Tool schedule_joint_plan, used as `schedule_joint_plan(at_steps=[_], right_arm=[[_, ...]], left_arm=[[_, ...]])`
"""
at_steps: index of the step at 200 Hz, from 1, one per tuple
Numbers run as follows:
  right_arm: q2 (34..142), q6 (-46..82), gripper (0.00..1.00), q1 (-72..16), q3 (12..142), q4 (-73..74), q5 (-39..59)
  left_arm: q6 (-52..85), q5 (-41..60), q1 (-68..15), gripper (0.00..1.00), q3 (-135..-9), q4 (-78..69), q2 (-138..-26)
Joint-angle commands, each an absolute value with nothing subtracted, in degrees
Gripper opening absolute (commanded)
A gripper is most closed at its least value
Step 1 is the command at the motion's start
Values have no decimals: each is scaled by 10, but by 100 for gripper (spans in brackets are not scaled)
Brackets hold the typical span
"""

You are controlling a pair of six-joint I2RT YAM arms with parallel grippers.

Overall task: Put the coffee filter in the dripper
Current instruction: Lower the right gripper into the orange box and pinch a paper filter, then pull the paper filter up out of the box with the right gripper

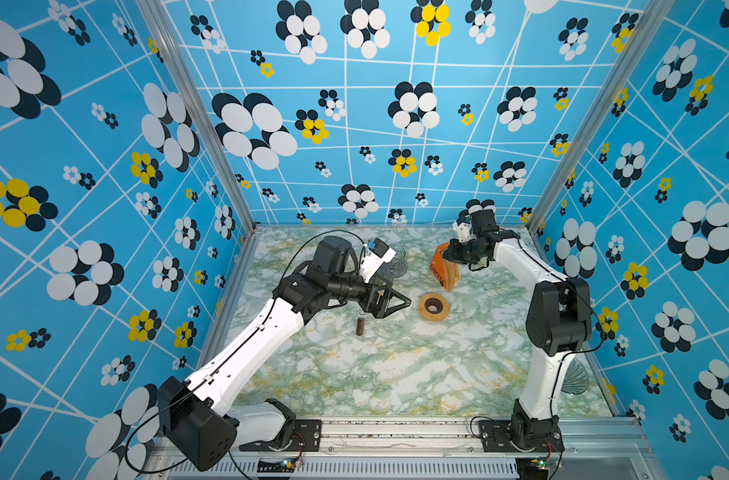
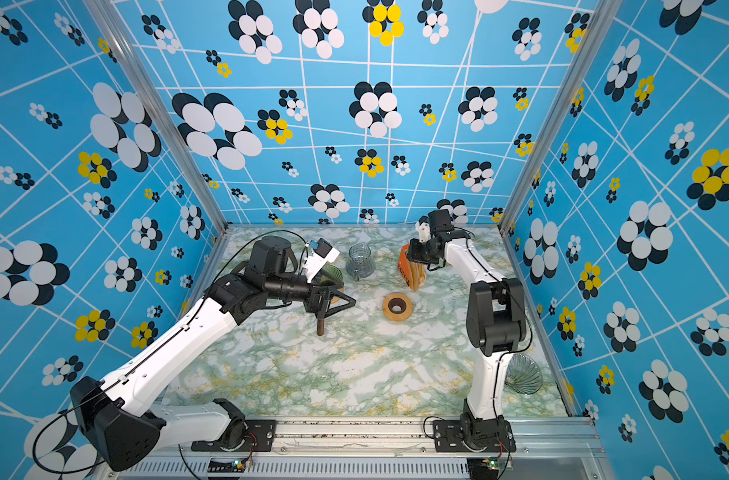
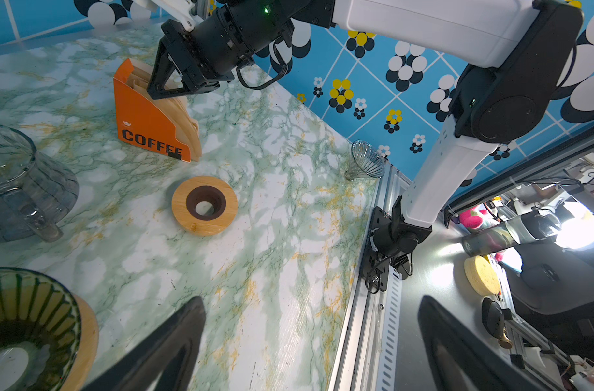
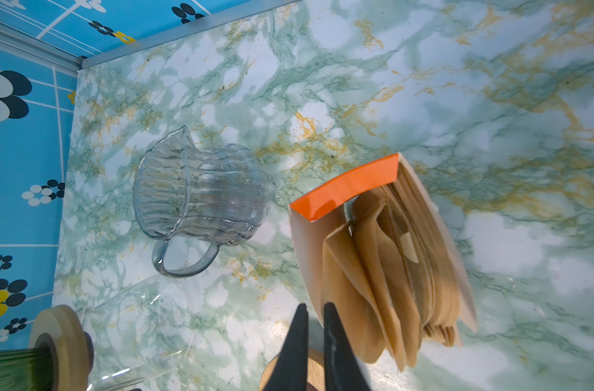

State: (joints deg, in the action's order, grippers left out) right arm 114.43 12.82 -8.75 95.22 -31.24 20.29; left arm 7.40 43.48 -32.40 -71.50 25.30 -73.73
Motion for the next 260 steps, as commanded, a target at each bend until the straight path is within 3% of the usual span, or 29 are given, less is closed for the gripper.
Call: schedule_joint_plan(at_steps=[1, 139, 260], right_arm=[[1161, 125, 14, -89, 970, -331, 210], [1173, 118, 7, -89, 984, -338, 205], [1102, 83, 4, -89, 958, -361, 159]], left_arm=[[63, 432, -330, 99, -721, 261, -734], [67, 438, -330, 99, -722, 259, -738], [70, 440, -330, 99, -723, 260, -738]])
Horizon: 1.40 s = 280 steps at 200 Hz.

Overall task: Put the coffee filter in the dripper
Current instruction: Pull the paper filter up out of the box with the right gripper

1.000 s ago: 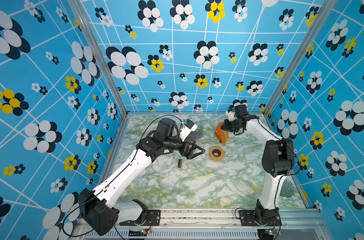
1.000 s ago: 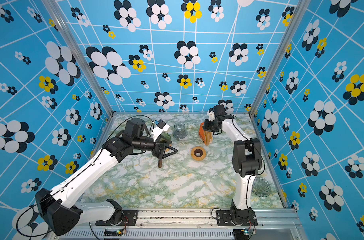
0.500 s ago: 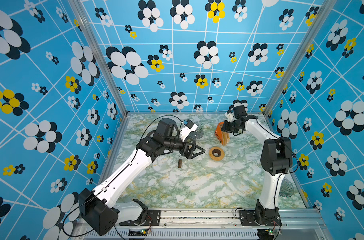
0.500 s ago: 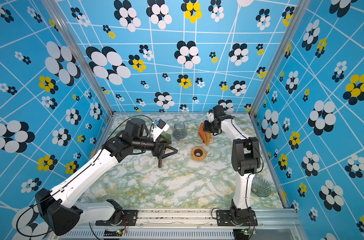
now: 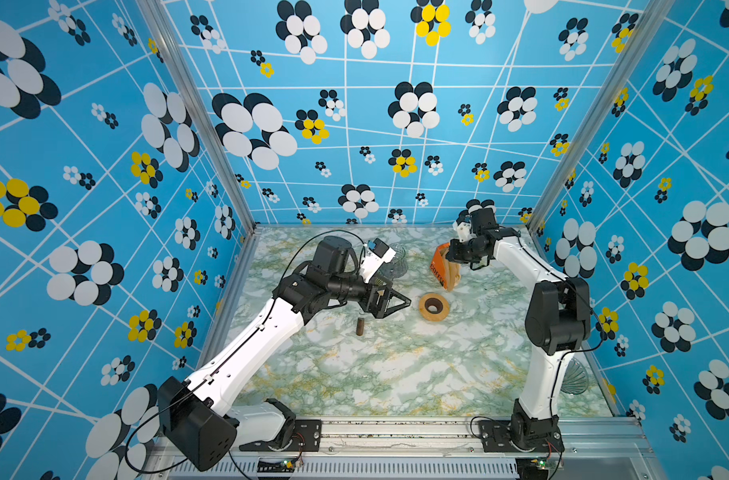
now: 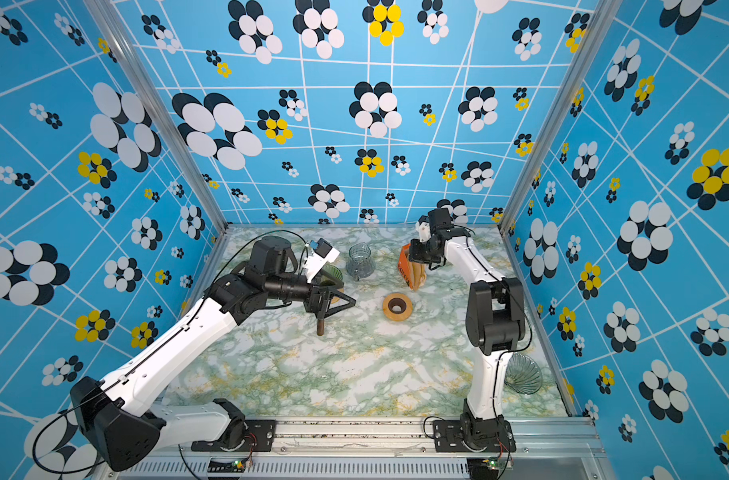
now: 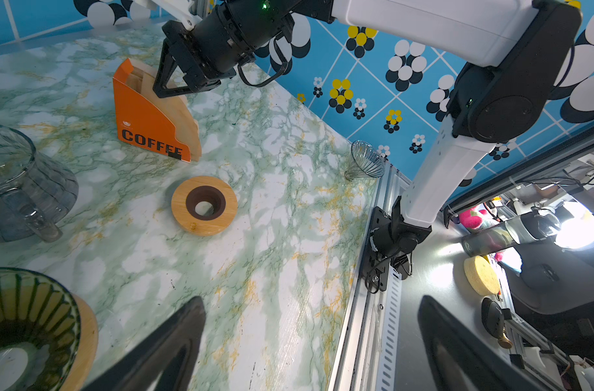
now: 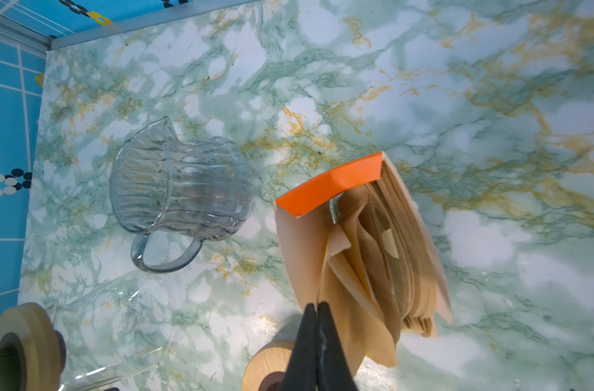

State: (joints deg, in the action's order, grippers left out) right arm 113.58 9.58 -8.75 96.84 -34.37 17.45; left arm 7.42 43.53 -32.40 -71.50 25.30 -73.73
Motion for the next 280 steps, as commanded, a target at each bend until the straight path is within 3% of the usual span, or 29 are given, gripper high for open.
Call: schedule_joint_plan(at_steps=[1, 82, 154, 227, 280], right_arm=[[1101, 82, 4, -89, 958, -361, 159], [1038, 72, 4, -97, 922, -371, 138], [952, 42, 3, -178, 896, -433, 60], [938, 26, 3, -308, 989, -525, 14], [981, 19, 3, -387, 1102, -579, -19]], left_arm=[[70, 440, -330, 99, -723, 260, -738], [83, 415, -330, 99, -725, 260, -740], [95, 404, -305, 99, -733, 270, -733], [58, 351, -260, 99, -759, 364, -697], [17, 205, -254, 99, -724, 429, -622]])
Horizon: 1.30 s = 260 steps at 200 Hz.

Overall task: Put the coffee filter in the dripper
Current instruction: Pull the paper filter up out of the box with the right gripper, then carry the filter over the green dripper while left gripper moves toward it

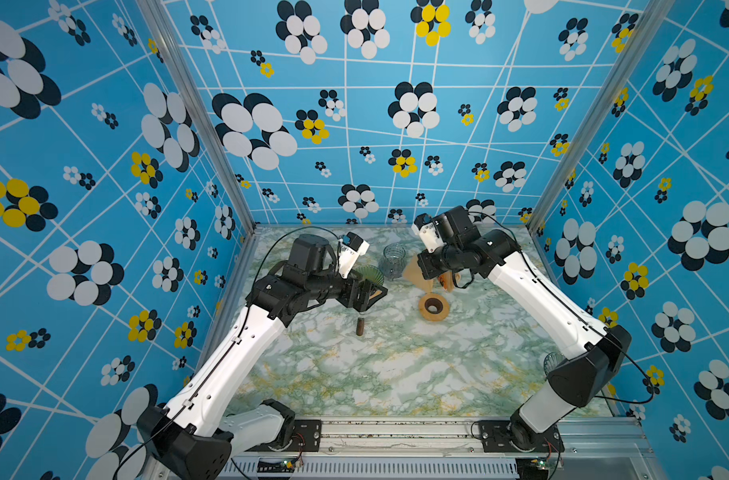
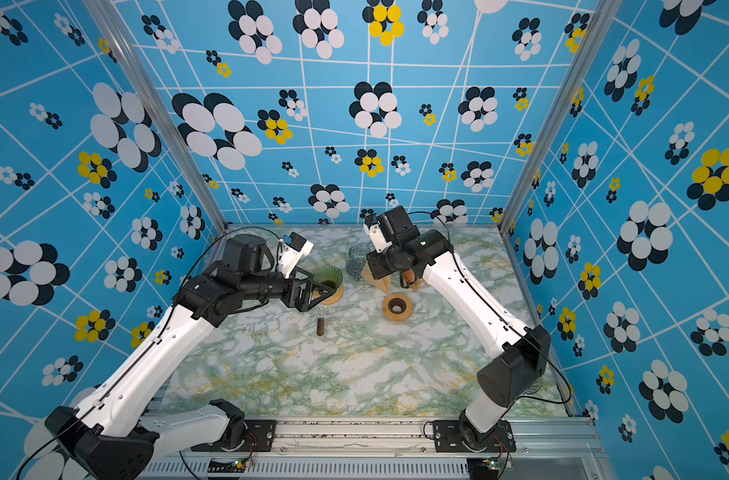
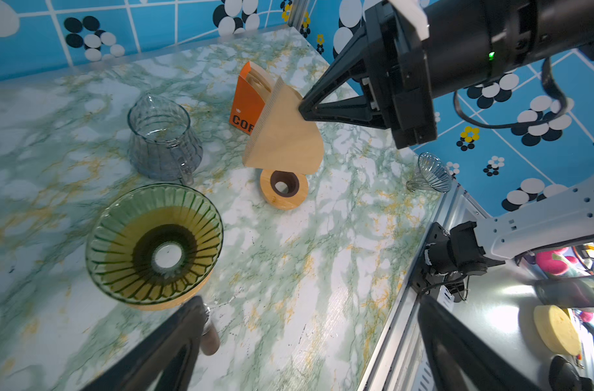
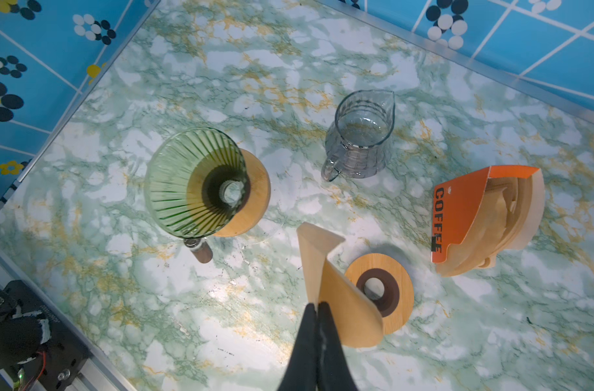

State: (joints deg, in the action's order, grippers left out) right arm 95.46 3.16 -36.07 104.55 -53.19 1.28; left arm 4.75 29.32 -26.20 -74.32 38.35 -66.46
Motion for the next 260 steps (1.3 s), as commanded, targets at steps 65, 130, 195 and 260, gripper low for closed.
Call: schedule_joint_plan(at_steps=[65, 130, 195, 260], right_arm=[[1081, 8, 3, -437, 1259, -638, -32], [1188, 2, 4, -461, 1392, -695, -50], [1262, -3, 8, -480, 1486, -741, -34], [1287, 2, 20, -486, 1511, -742, 1]], left_arm=[[24, 181, -235, 99, -628, 380, -538], [45, 195, -225, 99, -601, 355, -531], [52, 218, -207, 99, -601, 348, -537], [53, 221, -202, 99, -600, 348, -536]])
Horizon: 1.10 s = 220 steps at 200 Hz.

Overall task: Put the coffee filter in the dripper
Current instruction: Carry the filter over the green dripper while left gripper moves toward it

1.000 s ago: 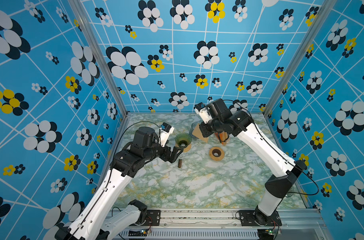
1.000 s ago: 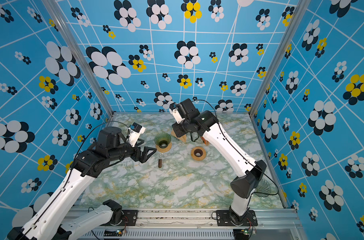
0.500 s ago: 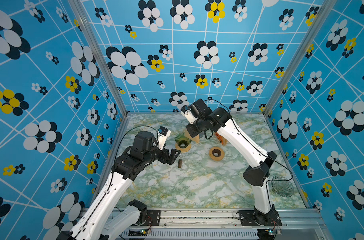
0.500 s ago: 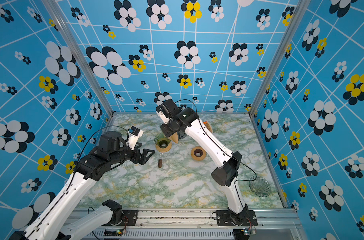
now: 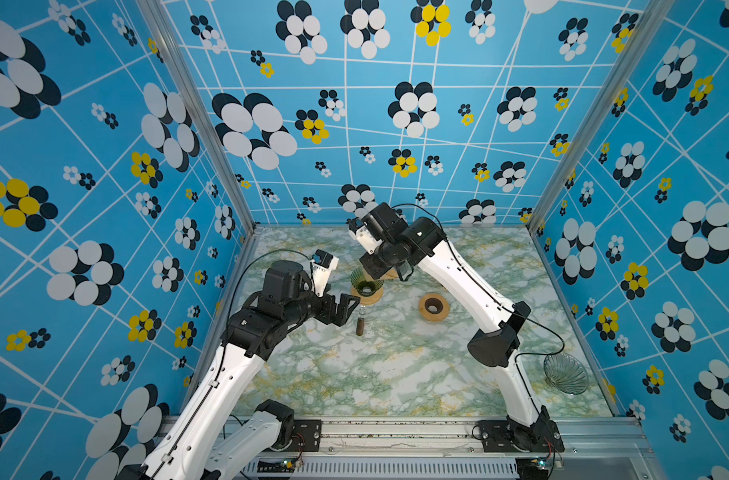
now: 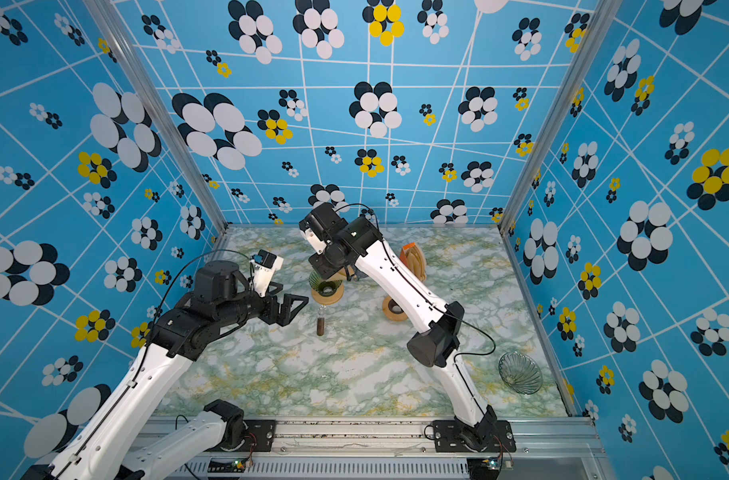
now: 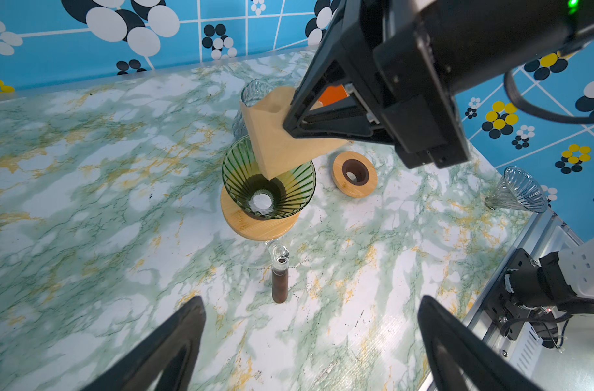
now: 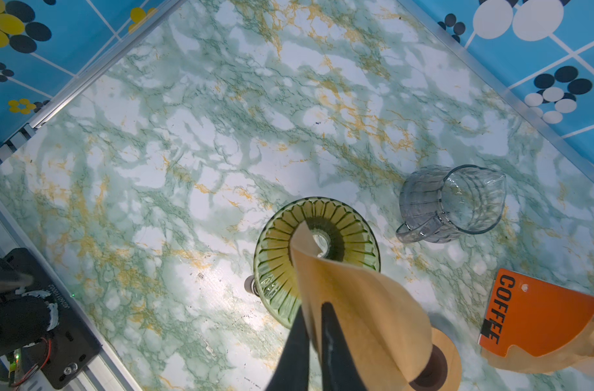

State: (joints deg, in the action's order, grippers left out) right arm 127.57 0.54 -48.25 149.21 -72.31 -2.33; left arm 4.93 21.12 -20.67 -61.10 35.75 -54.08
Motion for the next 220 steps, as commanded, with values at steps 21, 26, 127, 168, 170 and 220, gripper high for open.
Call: schedule_joint_plan(at_steps=[21, 26, 127, 168, 170, 220], right_arm=[[1288, 8, 26, -485, 1510, -734, 14], [1288, 10, 27, -486, 1510, -733, 16], [1191, 65, 29, -486, 1409, -655, 2], [1081, 107, 53, -451, 1235, -561, 32], [1077, 110, 54, -448, 1226, -555, 36], [973, 176, 88, -387, 1017, -433, 101]], left_arm=[[54, 215, -202, 99, -600, 349, -536], [55, 214, -201, 99, -600, 349, -535], [108, 261, -173, 99, -641, 361, -587], [84, 238, -165, 96, -696, 433, -644], [84, 239, -164, 96, -698, 436, -647], [76, 225, -161, 96, -758, 492, -725]])
